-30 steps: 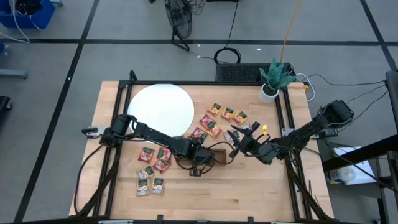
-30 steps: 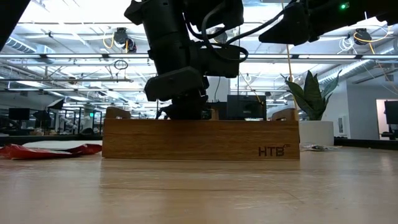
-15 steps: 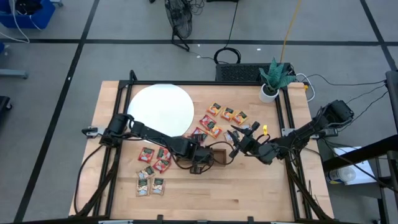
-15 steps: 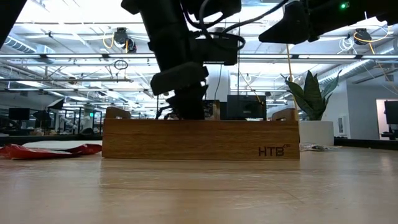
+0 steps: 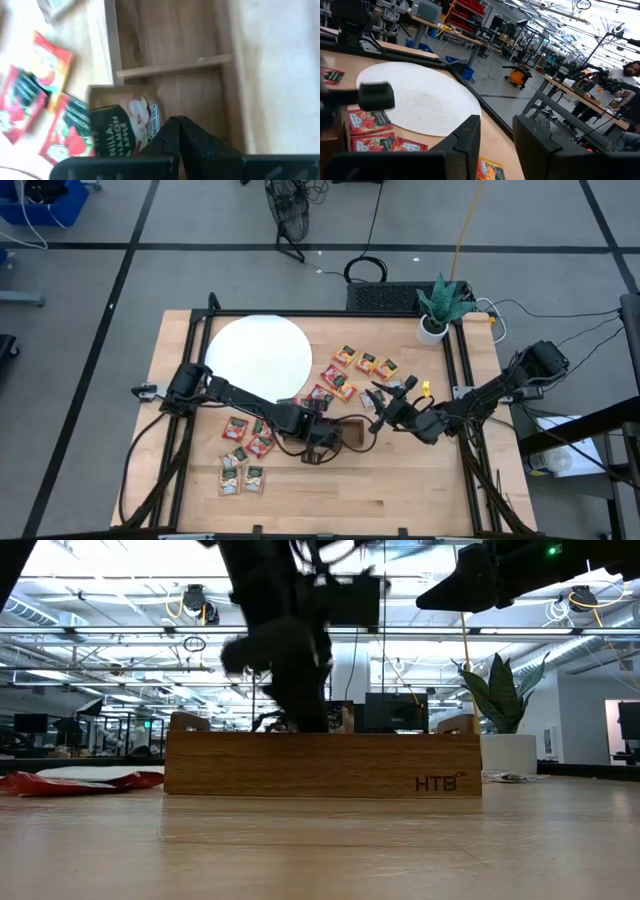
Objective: Pick & Place Tea
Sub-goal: Put the brown tea bag into the middle section of the wooden organizer
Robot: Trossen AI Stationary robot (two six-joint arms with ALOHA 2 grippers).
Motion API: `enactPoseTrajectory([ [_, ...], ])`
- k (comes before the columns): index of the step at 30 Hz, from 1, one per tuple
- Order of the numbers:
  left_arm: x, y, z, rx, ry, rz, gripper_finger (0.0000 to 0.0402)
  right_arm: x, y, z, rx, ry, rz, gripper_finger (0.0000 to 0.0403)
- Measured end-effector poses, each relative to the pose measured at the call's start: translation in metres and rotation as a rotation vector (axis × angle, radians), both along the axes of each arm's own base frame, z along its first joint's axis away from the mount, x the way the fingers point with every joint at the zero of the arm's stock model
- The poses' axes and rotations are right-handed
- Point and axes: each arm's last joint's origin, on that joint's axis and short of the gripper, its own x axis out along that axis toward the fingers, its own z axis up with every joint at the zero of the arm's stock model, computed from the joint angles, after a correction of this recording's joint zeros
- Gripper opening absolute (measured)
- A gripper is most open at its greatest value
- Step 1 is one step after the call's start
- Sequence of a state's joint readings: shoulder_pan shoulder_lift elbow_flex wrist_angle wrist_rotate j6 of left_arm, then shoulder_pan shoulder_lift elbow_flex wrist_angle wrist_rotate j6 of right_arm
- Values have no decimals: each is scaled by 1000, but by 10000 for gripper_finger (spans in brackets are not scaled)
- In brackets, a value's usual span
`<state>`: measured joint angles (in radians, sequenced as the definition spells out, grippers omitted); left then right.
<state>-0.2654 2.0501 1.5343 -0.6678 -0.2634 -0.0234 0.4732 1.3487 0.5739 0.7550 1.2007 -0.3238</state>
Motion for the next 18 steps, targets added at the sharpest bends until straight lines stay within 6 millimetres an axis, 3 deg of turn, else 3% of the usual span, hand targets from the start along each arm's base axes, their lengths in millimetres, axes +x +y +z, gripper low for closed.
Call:
enactPoseTrajectory([
  [6,-20,-10,62,-2,-174,-63,17,-3,4,-5,33,0,13,105],
  [10,-44,-8,99,-11,-356,-97,17,-7,1,-15,90,47,20,105],
  [14,-74,1,112,-33,-542,-127,17,-18,-27,-32,350,237,92,106],
  [18,-100,15,112,-67,-727,-107,17,-37,-64,-44,626,412,-51,123],
])
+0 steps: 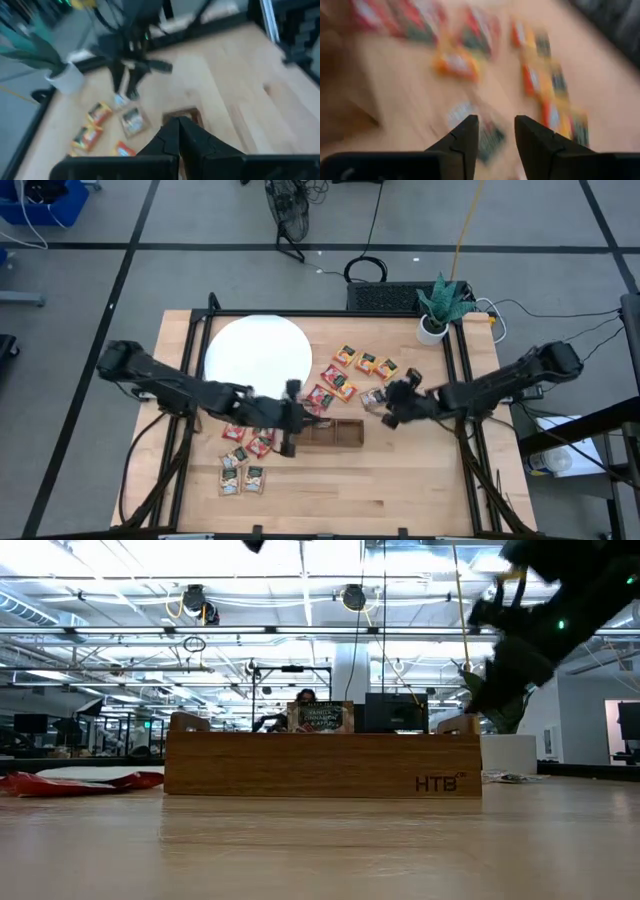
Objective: Pick & Place Tea
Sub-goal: Put the brown tea bag into the middle section of the wooden organizer
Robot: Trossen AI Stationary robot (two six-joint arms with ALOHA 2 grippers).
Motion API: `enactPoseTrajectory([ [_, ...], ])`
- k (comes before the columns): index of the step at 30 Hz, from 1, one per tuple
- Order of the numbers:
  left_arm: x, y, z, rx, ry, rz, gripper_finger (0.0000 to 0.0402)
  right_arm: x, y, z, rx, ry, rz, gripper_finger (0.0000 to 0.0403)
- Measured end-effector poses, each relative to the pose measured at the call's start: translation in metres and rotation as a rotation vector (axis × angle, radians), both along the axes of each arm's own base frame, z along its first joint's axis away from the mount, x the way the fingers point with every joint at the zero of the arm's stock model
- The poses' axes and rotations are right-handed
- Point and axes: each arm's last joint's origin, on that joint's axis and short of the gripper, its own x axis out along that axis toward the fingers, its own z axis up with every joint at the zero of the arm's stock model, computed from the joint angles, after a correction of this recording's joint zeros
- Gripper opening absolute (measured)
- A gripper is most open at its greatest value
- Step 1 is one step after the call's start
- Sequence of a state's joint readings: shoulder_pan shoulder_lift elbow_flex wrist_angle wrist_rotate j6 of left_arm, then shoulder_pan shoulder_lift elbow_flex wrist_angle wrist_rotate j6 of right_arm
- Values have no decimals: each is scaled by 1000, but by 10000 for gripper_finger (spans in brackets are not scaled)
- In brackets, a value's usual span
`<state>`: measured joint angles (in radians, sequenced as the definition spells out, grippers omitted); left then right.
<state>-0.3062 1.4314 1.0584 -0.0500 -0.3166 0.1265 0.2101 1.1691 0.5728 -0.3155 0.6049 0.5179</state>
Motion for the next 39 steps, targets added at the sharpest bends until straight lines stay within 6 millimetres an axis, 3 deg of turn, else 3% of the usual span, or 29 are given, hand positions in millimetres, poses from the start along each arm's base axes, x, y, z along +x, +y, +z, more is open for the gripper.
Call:
enactPoseTrajectory([
  [4,-15,14,-9,-17,-119,26,17,-10,-28,-3,145,54,-206,140],
  [14,-17,32,-32,-8,-106,81,17,2,-64,-26,244,157,-241,127],
  [20,-17,32,-33,-12,-99,80,17,12,-59,-40,494,190,-107,117],
  [31,-16,32,-33,-25,-102,84,17,-15,-39,-36,731,425,-169,78],
  [34,-16,32,-33,-25,-103,84,17,-24,-36,-31,672,534,-255,58],
  [39,-16,32,-32,-26,-107,85,17,-29,-35,-18,410,618,-362,19],
])
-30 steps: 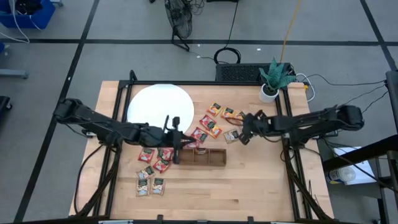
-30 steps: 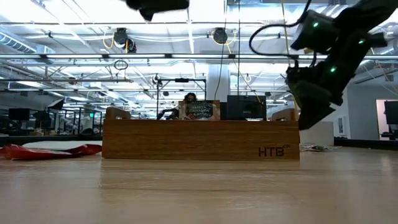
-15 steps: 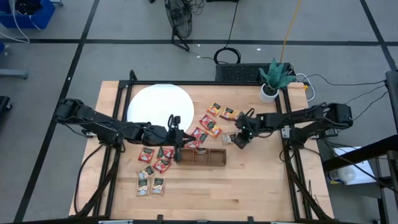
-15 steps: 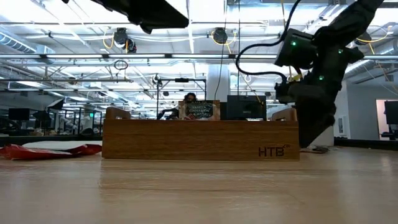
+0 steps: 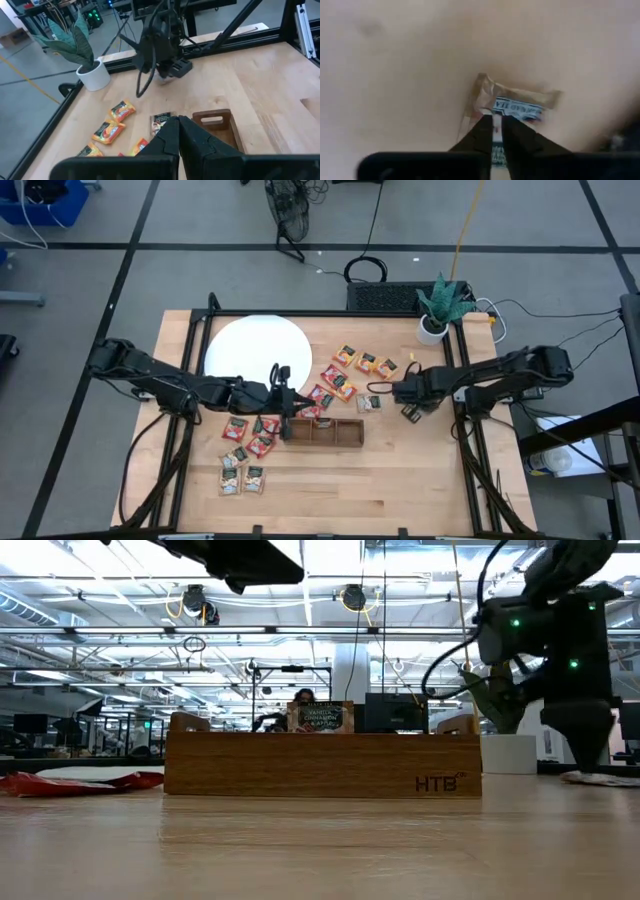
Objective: Pick & Place Tea
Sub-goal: Put the brown tea bag into the middle section of the wooden organizer
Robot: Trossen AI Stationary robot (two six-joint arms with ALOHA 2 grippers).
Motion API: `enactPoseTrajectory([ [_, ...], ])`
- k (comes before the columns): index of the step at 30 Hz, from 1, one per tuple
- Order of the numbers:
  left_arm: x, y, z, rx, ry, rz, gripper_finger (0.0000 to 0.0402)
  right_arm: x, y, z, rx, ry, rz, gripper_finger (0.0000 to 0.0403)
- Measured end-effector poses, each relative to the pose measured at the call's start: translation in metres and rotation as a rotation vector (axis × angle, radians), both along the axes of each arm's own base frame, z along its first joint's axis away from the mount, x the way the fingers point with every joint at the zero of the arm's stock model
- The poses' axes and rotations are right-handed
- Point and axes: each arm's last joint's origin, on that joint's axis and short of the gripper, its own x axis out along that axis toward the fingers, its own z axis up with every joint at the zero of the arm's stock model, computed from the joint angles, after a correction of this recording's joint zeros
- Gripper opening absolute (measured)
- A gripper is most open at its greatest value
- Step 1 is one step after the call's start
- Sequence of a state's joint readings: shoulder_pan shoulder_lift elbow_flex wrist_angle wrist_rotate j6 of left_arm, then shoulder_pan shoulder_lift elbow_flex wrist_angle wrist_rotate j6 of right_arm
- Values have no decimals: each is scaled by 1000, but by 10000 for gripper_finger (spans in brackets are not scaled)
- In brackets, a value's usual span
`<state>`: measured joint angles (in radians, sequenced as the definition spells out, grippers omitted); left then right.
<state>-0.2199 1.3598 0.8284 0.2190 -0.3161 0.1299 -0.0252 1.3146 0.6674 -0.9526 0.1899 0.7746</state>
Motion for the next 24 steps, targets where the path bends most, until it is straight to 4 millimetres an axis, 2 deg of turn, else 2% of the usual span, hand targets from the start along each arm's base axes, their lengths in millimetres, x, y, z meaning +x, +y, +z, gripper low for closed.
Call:
enactPoseTrajectory([
  [3,0,0,2,-4,-17,0,17,6,4,9,-94,-13,48,3],
  [7,1,0,2,-5,-23,0,17,8,7,15,-212,-16,93,5],
  [10,1,0,2,-5,-22,0,17,-3,1,15,-244,93,57,1],
  [14,1,0,2,-4,-20,0,17,-24,-13,15,-271,292,-103,0],
  [24,1,0,2,-4,-20,0,17,-20,-37,-10,-185,319,-170,0],
])
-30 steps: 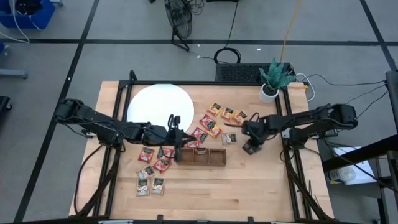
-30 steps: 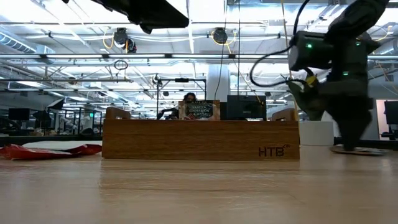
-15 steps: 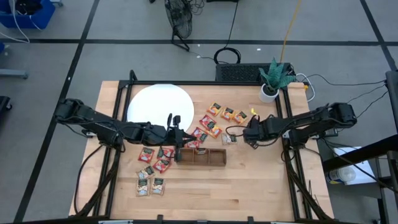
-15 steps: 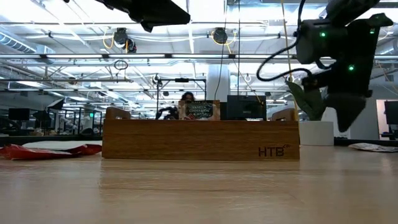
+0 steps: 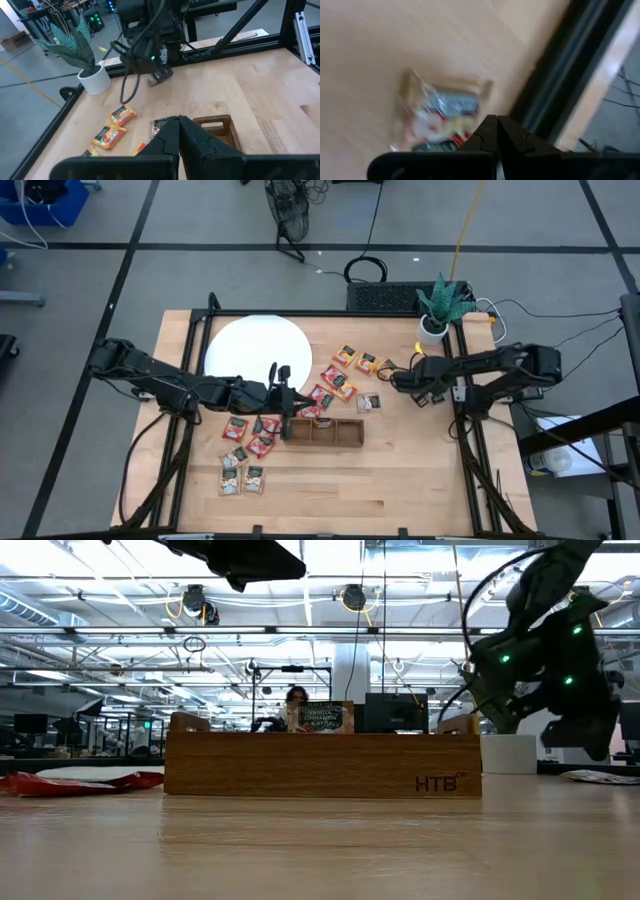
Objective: Pick & Place Tea
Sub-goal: Put the brown tea bag into the middle section of the wooden organizer
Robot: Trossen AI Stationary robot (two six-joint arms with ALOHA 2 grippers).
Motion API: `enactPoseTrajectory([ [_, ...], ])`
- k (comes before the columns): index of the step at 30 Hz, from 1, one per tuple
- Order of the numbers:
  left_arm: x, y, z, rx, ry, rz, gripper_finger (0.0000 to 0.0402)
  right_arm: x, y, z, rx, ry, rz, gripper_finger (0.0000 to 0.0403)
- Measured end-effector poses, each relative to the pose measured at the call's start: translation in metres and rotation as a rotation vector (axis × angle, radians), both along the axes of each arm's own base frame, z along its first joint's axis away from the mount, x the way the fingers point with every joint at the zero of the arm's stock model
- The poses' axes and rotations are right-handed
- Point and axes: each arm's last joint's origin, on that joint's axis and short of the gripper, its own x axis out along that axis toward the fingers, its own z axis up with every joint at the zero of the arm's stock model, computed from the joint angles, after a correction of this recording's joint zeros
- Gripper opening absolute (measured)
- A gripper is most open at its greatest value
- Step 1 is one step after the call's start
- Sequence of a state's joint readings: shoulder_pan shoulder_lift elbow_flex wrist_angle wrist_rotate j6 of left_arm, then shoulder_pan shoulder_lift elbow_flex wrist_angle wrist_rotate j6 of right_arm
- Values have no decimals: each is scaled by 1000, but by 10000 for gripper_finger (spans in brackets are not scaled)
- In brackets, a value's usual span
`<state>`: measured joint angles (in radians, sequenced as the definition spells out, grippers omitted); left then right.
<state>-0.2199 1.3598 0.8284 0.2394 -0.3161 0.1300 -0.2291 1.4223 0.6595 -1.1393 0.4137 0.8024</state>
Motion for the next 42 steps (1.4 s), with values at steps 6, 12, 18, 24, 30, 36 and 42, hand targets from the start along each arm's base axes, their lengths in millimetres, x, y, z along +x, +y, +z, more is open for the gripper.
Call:
enactPoseTrajectory([
  [6,0,0,0,-5,1,1,17,8,-9,-19,34,7,-29,0],
  [12,0,0,0,-7,2,2,17,26,-16,-28,1,-93,107,0],
  [18,0,0,0,-7,2,2,17,46,-9,-22,-42,-166,368,0],
  [24,0,0,0,-7,3,2,17,64,12,-14,126,-315,702,0],
  [30,0,0,0,-7,3,2,17,68,43,-2,643,-633,841,0],
  [36,0,0,0,-7,2,1,17,66,61,17,787,-794,861,0],
  [42,0,0,0,-7,2,1,17,82,82,32,735,-994,798,1],
])
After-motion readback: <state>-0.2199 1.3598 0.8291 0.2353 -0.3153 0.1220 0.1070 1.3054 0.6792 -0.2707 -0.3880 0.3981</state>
